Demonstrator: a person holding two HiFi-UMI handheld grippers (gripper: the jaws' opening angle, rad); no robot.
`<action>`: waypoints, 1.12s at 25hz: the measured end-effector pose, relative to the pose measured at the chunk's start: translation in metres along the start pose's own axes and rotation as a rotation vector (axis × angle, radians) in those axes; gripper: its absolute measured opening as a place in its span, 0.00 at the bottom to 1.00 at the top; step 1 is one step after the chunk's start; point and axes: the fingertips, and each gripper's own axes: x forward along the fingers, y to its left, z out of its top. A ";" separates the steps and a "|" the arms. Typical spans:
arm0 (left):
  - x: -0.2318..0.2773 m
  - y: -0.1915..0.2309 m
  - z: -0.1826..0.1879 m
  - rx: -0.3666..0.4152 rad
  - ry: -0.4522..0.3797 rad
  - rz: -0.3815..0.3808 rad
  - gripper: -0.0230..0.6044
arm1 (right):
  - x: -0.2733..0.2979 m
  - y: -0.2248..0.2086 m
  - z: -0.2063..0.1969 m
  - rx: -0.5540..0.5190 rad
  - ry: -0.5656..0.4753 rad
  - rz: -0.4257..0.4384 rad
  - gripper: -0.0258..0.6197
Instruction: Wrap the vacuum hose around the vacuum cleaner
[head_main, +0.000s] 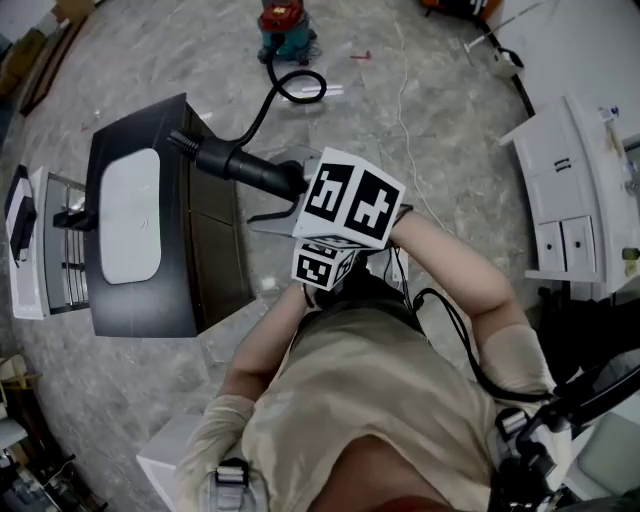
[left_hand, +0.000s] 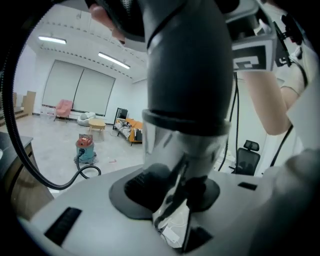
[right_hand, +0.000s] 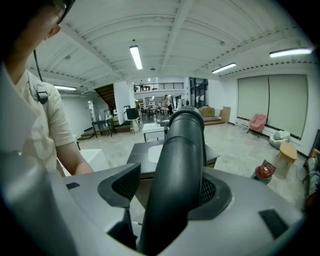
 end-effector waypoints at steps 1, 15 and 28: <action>0.003 0.001 0.004 -0.010 -0.004 -0.011 0.26 | -0.003 -0.009 -0.001 0.001 -0.019 -0.016 0.45; 0.073 0.093 0.063 -0.232 -0.011 0.110 0.26 | -0.182 -0.140 -0.153 0.218 -0.136 -0.256 0.56; 0.116 0.130 0.142 -0.382 -0.127 0.150 0.26 | -0.091 -0.209 -0.358 0.227 0.274 -0.382 0.56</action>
